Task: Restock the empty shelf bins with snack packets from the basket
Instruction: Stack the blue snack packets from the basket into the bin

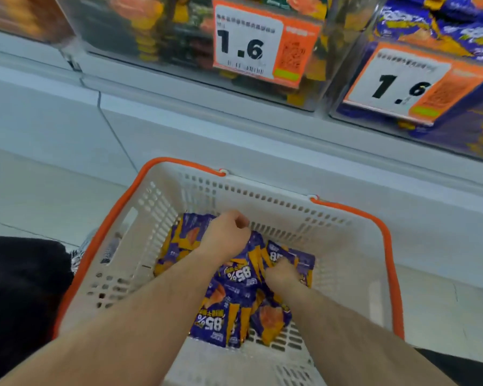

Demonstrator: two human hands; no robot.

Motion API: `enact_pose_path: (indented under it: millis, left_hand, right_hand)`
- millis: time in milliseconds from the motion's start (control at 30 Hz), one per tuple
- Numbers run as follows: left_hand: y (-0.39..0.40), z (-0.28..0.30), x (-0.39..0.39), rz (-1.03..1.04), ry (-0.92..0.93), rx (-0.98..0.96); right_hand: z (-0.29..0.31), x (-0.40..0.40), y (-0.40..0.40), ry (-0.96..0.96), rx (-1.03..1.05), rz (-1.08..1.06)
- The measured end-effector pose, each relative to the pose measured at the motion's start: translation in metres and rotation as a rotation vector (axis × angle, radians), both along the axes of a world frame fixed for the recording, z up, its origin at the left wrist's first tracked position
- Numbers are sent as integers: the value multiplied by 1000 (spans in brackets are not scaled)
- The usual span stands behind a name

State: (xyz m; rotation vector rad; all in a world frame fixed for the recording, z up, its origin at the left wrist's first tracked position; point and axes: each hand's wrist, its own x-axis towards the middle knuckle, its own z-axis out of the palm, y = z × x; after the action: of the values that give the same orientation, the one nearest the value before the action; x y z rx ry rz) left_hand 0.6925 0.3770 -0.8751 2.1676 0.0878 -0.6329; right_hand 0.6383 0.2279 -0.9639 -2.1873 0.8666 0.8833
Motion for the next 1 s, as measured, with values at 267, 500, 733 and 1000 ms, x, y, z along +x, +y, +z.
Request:
enact_pose_path:
  millis: [267, 500, 733, 1000]
  left_hand:
    - [-3, -15, 0, -9, 42, 47]
    - [-14, 5, 0, 1, -4, -17]
    - [-29, 40, -11, -29, -30, -85]
    - [-38, 96, -11, -330, -110, -77]
  right_hand:
    - [-21, 7, 4, 9, 73, -19]
    - [12, -5, -26, -71, -42, 49]
    - [106, -18, -62, -222, -153, 94]
    - [220, -1, -62, -455, -329, 528]
